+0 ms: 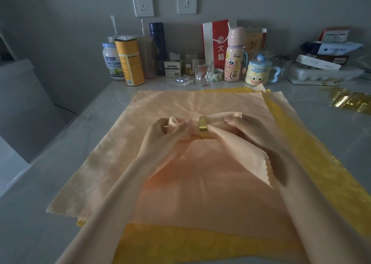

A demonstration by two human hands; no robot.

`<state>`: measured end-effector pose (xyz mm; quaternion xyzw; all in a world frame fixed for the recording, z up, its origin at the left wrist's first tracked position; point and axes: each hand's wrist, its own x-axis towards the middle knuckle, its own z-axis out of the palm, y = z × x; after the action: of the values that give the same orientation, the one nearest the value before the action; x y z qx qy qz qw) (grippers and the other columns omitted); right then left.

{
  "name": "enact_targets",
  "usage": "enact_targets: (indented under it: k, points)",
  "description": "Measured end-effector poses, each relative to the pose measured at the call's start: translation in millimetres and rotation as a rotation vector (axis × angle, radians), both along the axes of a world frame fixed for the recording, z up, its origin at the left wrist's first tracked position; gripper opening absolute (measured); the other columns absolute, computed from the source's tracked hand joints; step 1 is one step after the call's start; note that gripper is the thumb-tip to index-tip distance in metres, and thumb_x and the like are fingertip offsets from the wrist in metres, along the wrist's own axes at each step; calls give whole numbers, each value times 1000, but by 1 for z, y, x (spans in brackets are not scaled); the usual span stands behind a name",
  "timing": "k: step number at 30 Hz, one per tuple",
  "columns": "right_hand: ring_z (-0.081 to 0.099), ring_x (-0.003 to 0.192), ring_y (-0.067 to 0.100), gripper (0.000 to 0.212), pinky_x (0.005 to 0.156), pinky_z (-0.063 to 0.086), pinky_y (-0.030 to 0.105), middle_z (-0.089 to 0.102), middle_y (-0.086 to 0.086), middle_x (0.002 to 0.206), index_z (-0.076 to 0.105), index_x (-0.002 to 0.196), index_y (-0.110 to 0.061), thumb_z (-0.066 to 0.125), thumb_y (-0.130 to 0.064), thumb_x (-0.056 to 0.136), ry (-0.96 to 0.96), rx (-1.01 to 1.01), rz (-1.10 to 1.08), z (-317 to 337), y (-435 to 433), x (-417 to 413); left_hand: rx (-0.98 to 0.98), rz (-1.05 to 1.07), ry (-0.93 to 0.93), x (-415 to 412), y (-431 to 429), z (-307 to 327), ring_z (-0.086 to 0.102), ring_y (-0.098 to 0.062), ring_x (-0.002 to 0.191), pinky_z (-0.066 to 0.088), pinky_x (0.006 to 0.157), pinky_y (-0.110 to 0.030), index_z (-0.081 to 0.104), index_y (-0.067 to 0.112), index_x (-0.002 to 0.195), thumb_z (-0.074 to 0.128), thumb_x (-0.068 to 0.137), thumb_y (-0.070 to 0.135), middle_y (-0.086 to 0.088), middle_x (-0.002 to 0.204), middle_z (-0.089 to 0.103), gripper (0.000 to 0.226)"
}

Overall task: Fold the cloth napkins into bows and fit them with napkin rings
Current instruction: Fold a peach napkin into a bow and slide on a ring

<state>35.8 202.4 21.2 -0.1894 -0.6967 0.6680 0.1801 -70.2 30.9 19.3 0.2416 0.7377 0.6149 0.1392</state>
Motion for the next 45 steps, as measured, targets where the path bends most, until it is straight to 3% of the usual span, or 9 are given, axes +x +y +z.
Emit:
enact_targets:
  k: [4,8,14,19,24,31,36,42,45]
  points:
    - [58,54,9,7,49,46,19,62,-1,61,67,84,-8,60,-10,87,83,-107,21,-3,-6,1,-5,-10,-306,-5,-2,-12,61,-21,58,48,58,-31,71,6,91,65,67,69,-12,68,66,68]
    - [64,60,10,16,52,50,19,65,3,67,63,99,-5,56,0,86,153,-268,79,-1,-8,1,71,-52,-419,12,1,-20,61,-31,84,49,84,-46,63,-8,108,64,84,38,-21,92,65,52]
    - [65,60,12,18,53,50,19,67,5,66,61,92,-12,57,4,83,135,-284,101,-6,-9,-1,111,-177,-662,-4,-5,0,63,-21,61,57,57,-30,69,4,95,65,85,33,-14,74,66,31]
    - [62,68,8,17,61,47,20,66,-2,78,65,92,-17,66,-5,80,-74,-40,111,-8,-8,-3,-39,2,-385,-7,-1,-10,69,-33,80,54,79,-40,72,4,92,76,74,36,-18,84,72,37]
    - [62,78,12,19,65,49,19,67,2,86,69,93,-14,74,-16,74,-74,69,-3,-12,-9,-4,-88,63,-114,-3,1,-11,66,-25,71,52,68,-37,71,11,86,79,70,29,-12,81,72,25]
    - [60,67,14,27,48,48,17,53,13,85,62,88,-10,60,15,77,9,-59,-23,-10,-11,-6,-161,20,30,-9,2,-13,66,-19,75,50,70,-33,70,19,80,64,83,18,-2,77,71,7]
    - [59,62,9,27,48,48,16,55,7,81,63,90,-14,65,10,77,56,92,-94,-8,-7,-4,-136,-11,-76,-8,6,-12,62,-16,73,46,71,-29,69,17,81,59,87,14,-3,77,68,12]
    - [59,88,3,20,76,46,15,63,-9,92,68,86,-25,58,-7,85,-4,483,-161,-15,-4,-5,-172,-6,-29,-4,6,-18,64,-25,76,51,69,-38,68,11,84,60,77,27,-8,77,69,19]
    - [54,94,-12,18,81,38,4,60,-14,104,66,98,-23,56,-11,89,-22,555,41,-6,-11,-1,-199,-25,97,-1,9,-19,61,-19,76,47,67,-32,65,12,85,59,85,18,-1,77,65,9]
